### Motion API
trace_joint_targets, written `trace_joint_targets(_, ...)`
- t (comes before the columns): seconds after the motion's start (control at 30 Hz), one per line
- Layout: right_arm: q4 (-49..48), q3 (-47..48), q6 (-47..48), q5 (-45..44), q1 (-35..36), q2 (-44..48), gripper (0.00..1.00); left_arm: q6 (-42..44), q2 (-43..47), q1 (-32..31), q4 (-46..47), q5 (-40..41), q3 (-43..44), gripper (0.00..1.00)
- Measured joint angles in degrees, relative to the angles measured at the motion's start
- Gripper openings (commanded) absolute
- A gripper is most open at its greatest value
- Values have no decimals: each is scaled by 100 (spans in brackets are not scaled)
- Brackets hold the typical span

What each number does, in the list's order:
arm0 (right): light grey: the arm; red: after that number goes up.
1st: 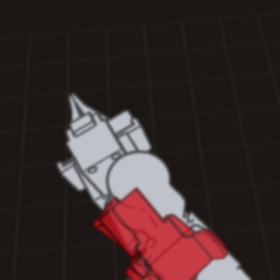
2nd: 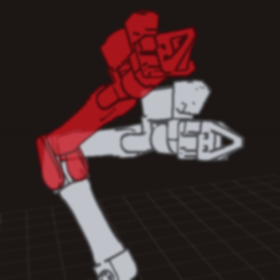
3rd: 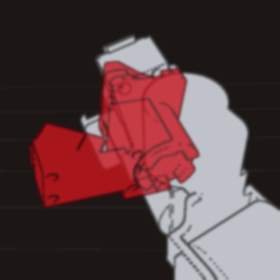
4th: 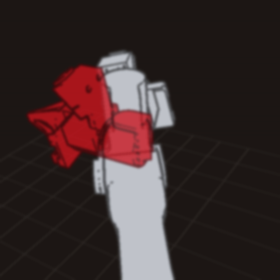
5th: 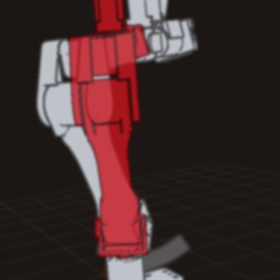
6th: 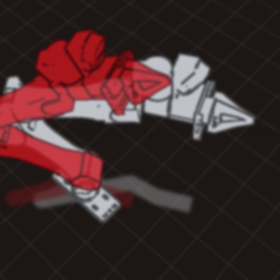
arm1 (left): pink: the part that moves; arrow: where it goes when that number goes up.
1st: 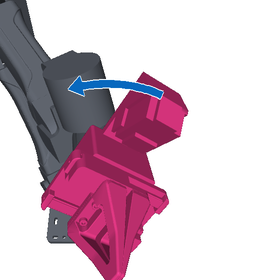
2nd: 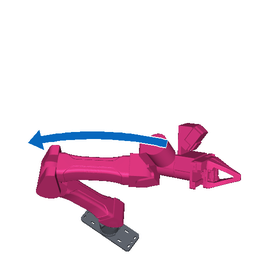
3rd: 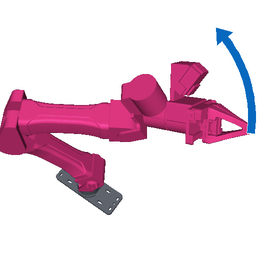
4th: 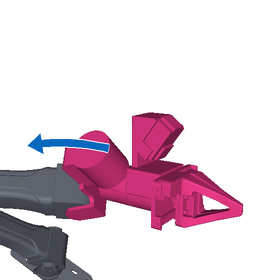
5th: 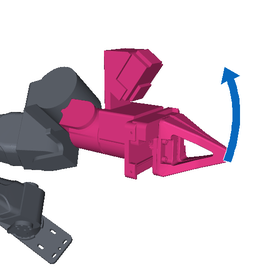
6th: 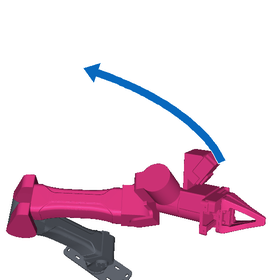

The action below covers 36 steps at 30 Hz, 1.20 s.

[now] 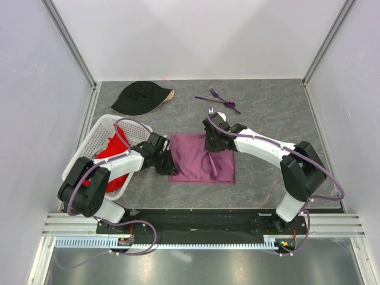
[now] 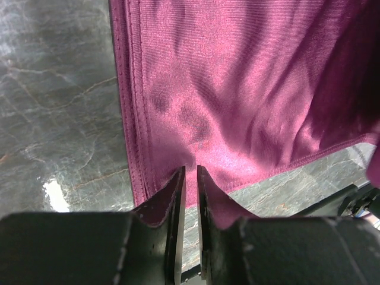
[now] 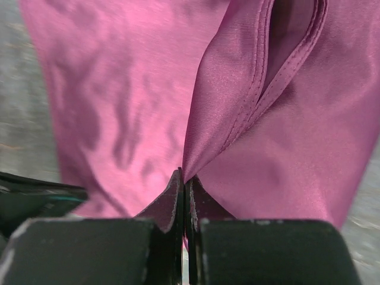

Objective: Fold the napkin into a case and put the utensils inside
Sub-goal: Fold the rectangle-folded napkin at the center of the board.

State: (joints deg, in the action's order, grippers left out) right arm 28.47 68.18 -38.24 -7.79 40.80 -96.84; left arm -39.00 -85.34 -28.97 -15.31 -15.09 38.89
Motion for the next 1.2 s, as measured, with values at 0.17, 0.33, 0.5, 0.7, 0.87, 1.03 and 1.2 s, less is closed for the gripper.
trace_joint_targets(0.17,-431,0,-494,310,0,-131,0,-66,129,-11,81,4,-151,18)
trace_joint_targets(0.33,-885,-59,-1005,522,2,-136,0,-195,267,-26,321,-2,-372,18)
trace_joint_targets(0.5,-1222,-286,-1425,560,52,-136,0,-308,365,-42,476,-11,-514,18)
trace_joint_targets(0.7,-1475,-319,-1725,656,116,-177,0,-334,442,-42,476,-7,-570,18)
trace_joint_targets(0.87,-1622,-319,-1867,675,269,-306,0,-343,452,-42,487,-4,-592,18)
trace_joint_targets(1.03,-1740,-317,-1923,715,339,-568,0,-372,457,-44,522,-9,-614,18)
trace_joint_targets(1.2,-1777,-297,-1963,743,363,-828,0,-382,490,-48,546,-4,-654,18)
